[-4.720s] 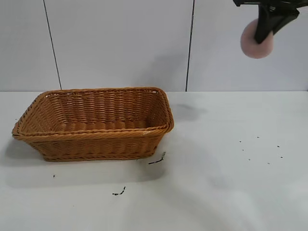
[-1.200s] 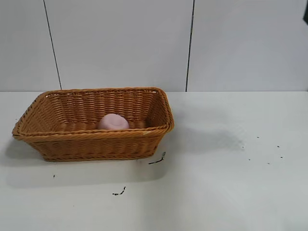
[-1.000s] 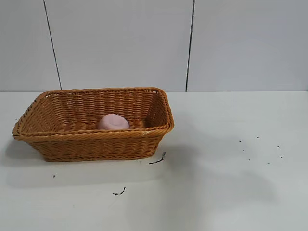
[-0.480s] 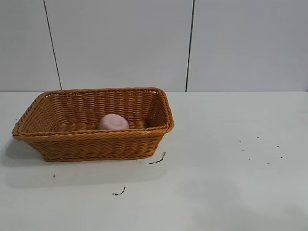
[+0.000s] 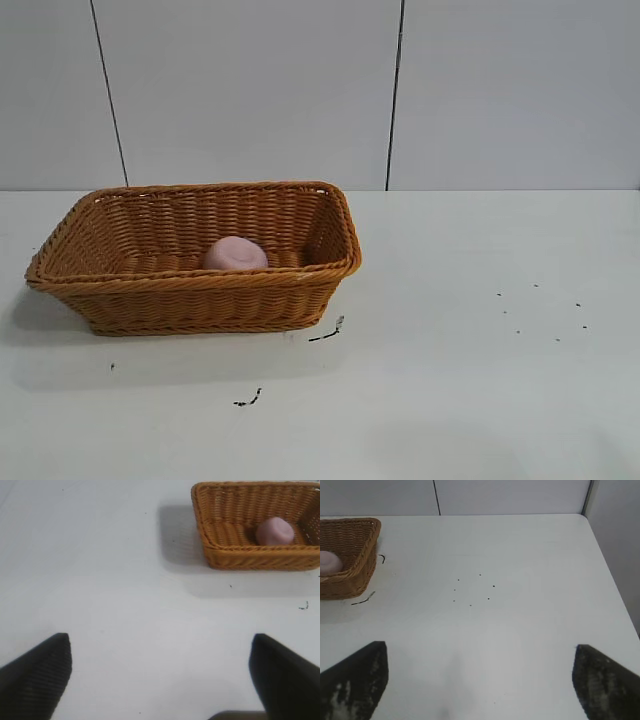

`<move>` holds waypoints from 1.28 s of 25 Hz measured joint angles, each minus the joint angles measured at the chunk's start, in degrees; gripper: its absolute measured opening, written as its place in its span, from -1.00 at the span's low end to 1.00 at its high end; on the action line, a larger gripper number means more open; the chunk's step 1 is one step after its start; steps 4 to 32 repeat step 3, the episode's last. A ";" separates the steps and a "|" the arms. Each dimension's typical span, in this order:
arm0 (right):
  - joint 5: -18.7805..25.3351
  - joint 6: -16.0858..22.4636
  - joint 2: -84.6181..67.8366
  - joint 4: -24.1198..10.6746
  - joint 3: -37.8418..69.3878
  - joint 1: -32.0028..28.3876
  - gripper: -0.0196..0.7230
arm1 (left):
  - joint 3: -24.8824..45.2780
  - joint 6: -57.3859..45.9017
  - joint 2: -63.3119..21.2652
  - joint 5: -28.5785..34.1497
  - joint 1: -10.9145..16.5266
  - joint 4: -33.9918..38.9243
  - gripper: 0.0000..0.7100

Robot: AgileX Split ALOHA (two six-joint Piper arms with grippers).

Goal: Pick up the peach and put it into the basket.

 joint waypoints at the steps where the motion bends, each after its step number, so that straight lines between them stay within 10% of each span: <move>1: -0.05 0.00 0.00 0.00 0.00 0.00 0.93 | 0.00 0.00 0.00 0.00 0.00 0.00 0.95; 32: -0.05 0.00 0.00 0.00 0.00 0.00 0.93 | 0.00 0.00 0.00 0.00 0.00 0.00 0.95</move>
